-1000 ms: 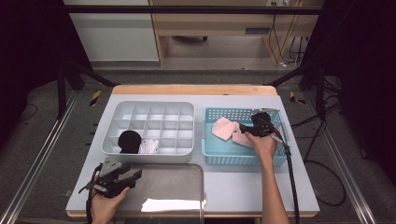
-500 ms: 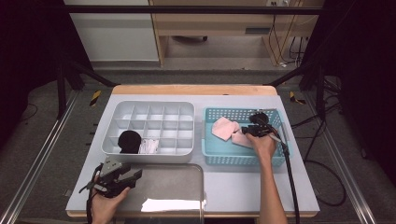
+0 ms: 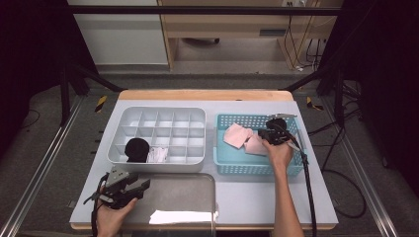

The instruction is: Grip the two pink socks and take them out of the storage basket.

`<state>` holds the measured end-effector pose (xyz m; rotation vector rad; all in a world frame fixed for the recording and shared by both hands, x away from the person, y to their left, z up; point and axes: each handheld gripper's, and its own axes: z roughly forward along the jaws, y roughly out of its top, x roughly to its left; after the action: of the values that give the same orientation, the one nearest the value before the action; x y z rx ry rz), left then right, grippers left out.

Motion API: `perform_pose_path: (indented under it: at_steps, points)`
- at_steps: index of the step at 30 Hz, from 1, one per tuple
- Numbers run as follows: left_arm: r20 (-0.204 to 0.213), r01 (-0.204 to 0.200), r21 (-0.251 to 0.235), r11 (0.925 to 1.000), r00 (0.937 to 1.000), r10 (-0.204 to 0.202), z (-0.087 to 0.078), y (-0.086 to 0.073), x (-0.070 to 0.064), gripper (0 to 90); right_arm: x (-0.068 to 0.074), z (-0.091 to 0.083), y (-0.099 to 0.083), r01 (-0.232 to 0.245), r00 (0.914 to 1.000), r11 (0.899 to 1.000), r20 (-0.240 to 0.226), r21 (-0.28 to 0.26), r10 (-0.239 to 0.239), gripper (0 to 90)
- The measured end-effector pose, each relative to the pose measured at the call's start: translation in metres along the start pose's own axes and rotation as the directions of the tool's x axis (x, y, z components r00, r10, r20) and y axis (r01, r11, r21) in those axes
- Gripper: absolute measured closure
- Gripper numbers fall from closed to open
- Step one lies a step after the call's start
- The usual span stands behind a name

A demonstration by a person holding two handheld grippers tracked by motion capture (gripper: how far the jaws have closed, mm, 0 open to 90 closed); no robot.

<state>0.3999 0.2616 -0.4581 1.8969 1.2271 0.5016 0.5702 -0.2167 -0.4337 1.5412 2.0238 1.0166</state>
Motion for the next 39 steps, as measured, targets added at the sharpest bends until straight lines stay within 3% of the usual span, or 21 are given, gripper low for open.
perform_pose_path:
  at_steps: [3,6,11,13,15,17,20,26,28,31,35,39]
  points:
    - [-0.001,-0.001,0.001,1.0000,1.0000,0.001,0.000,0.000,0.000,44.9,0.001,-0.003,0.000,0.002,1.0000,1.000,-0.003,-0.028,-0.003,90.0]
    - [0.001,-0.003,0.003,1.0000,1.0000,0.003,0.000,0.000,0.000,44.9,0.001,-0.002,0.000,0.008,1.0000,1.000,0.006,-0.021,-0.008,89.7]
    - [0.001,-0.003,0.003,1.0000,1.0000,0.003,0.000,0.000,0.000,44.8,-0.002,0.007,-0.002,-0.008,0.9999,0.999,0.008,0.041,0.007,61.7]
    - [0.002,-0.005,0.004,1.0000,1.0000,0.005,0.000,0.000,0.000,44.8,-0.002,0.009,-0.003,0.006,0.9996,0.998,0.028,0.059,-0.008,55.7]
    - [0.003,-0.005,0.005,1.0000,1.0000,0.005,0.001,0.000,-0.001,44.8,-0.002,0.013,-0.004,-0.006,0.9998,0.997,0.019,0.083,0.005,45.7]
    - [0.004,-0.004,0.005,1.0000,1.0000,0.004,0.002,0.000,-0.001,44.8,-0.002,0.017,-0.005,-0.007,0.9997,0.994,0.025,0.110,0.005,43.7]
    - [0.003,-0.004,0.007,1.0000,1.0000,0.004,0.002,-0.001,-0.001,44.8,-0.002,0.018,-0.005,-0.019,0.9997,0.991,0.019,0.130,0.017,47.6]
    - [0.005,-0.002,0.009,1.0000,1.0000,0.002,0.003,-0.001,0.000,44.9,-0.002,0.019,-0.004,-0.012,0.9998,0.987,-0.011,0.163,0.014,80.5]
    - [0.005,-0.001,0.008,1.0000,1.0000,0.001,0.003,-0.001,0.000,44.9,-0.002,0.018,-0.003,-0.007,0.9996,0.987,-0.025,0.158,0.011,83.0]
    - [0.005,0.001,0.006,1.0000,1.0000,-0.001,0.002,-0.001,0.000,44.9,-0.001,0.014,-0.002,0.000,0.9996,0.993,-0.027,0.118,0.004,84.0]
    - [0.007,0.002,0.005,1.0000,1.0000,-0.002,0.002,0.000,0.000,44.9,-0.002,0.004,0.000,0.000,0.9996,1.000,-0.029,0.025,0.000,83.8]
    - [0.006,0.002,0.007,1.0000,1.0000,-0.002,0.003,0.000,0.000,44.9,-0.001,-0.009,0.003,-0.009,0.9989,0.996,-0.046,-0.086,0.005,83.7]
